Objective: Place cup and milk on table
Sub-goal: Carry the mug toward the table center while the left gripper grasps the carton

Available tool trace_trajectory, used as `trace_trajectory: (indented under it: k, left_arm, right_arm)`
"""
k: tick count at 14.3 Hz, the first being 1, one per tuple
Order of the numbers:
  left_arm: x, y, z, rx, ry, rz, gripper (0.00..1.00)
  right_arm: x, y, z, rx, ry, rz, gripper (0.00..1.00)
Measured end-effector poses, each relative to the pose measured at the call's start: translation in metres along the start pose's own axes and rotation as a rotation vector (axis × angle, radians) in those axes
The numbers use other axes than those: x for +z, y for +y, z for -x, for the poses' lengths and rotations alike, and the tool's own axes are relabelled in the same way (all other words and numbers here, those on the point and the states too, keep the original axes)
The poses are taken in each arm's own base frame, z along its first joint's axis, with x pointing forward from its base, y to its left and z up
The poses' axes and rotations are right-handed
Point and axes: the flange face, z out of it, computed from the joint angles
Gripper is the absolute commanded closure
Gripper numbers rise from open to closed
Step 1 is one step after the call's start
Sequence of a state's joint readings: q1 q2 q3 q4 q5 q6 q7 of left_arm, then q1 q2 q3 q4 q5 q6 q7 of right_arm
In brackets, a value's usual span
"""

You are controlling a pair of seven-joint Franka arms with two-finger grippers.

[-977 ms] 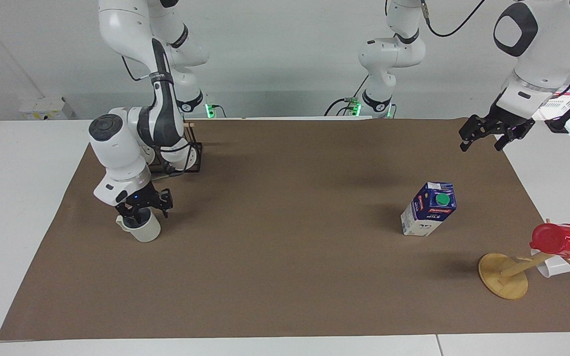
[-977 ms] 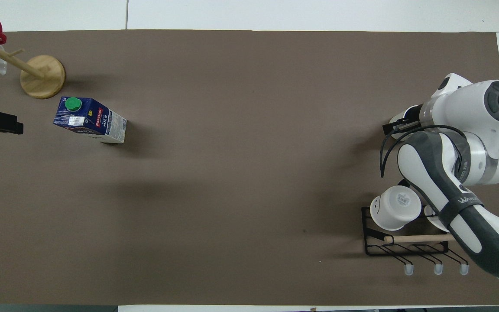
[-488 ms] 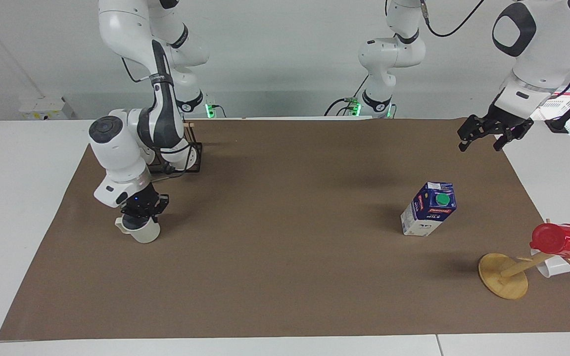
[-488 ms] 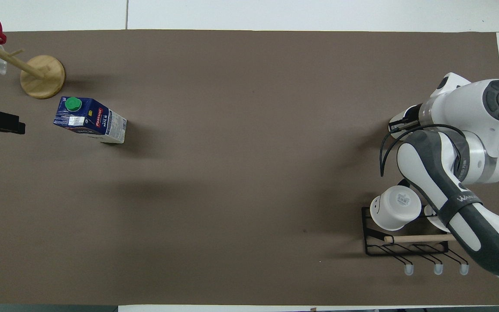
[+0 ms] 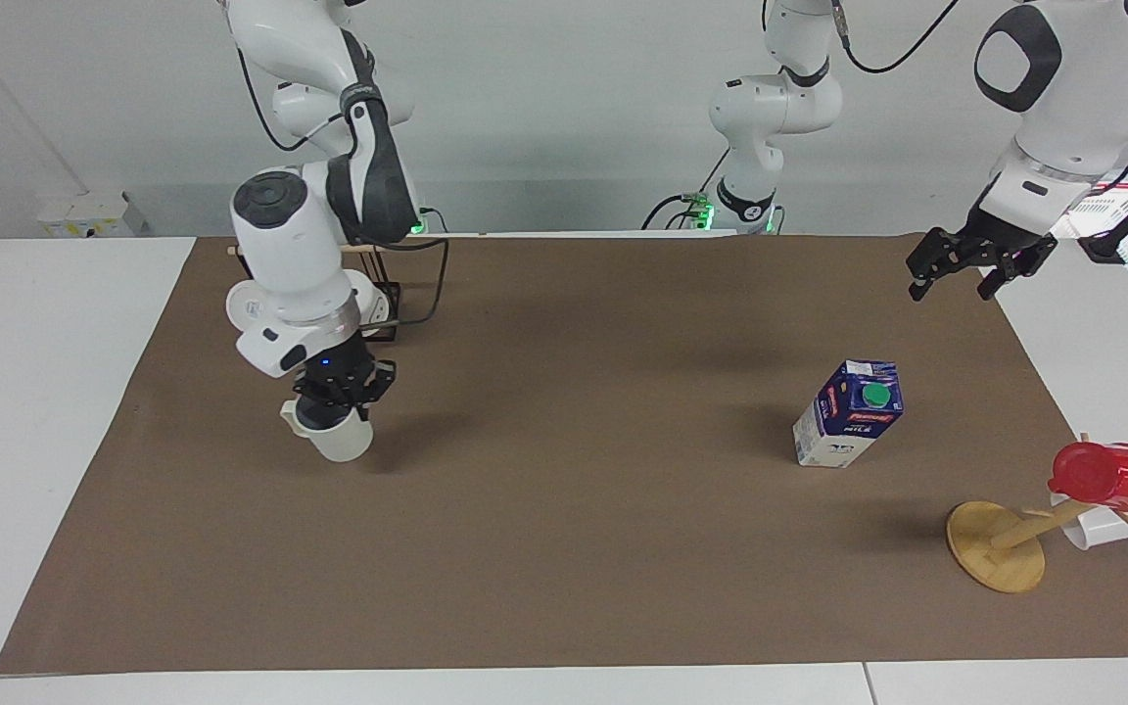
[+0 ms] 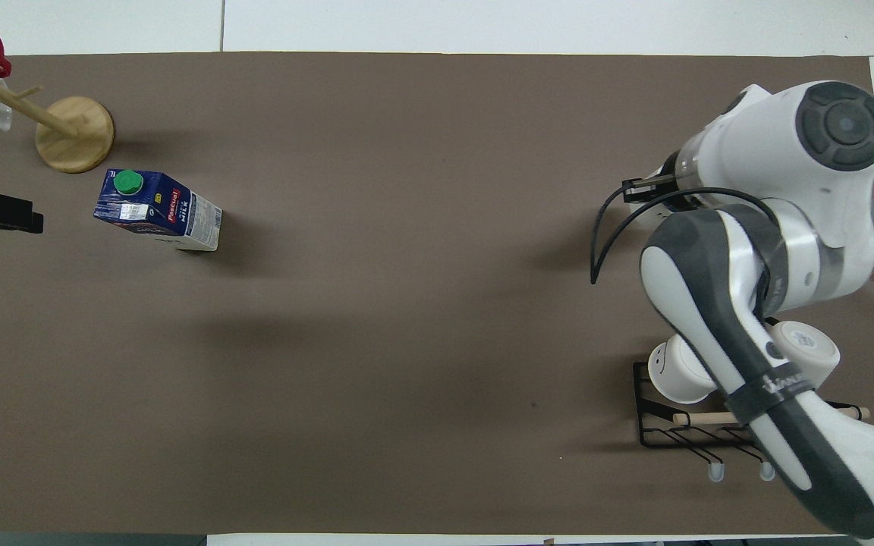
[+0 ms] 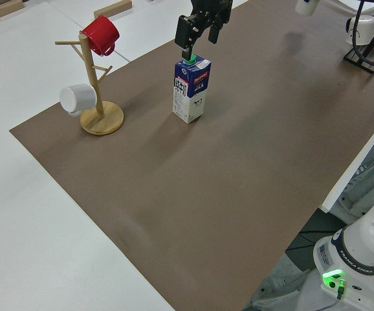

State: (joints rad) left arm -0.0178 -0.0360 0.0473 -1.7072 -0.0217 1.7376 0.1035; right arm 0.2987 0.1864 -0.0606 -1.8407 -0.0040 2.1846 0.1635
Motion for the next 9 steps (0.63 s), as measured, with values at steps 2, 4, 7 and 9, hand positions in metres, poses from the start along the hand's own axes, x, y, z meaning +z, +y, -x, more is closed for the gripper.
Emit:
trace_trajectory:
  k: [2,4,7,9]
  left_arm:
    - [-0.001,0.002,-0.002,0.007,0.015,-0.002,0.00]
    - [0.000,0.015,-0.007,0.042,0.034,-0.015,0.00]
    - [0.015,0.047,-0.019,0.099,0.031,-0.041,0.00]
    - [0.029,0.061,-0.029,0.066,0.043,-0.039,0.00]
  right_arm:
    - [-0.001,-0.049,0.005,0.003,0.037,-0.022,1.00]
    - [0.000,-0.083,0.010,0.007,0.063,-0.040,1.00]
    - [0.003,-0.138,0.009,0.044,0.080,-0.060,1.00]
    - [0.012,-0.184,0.007,0.073,0.092,-0.059,1.00]
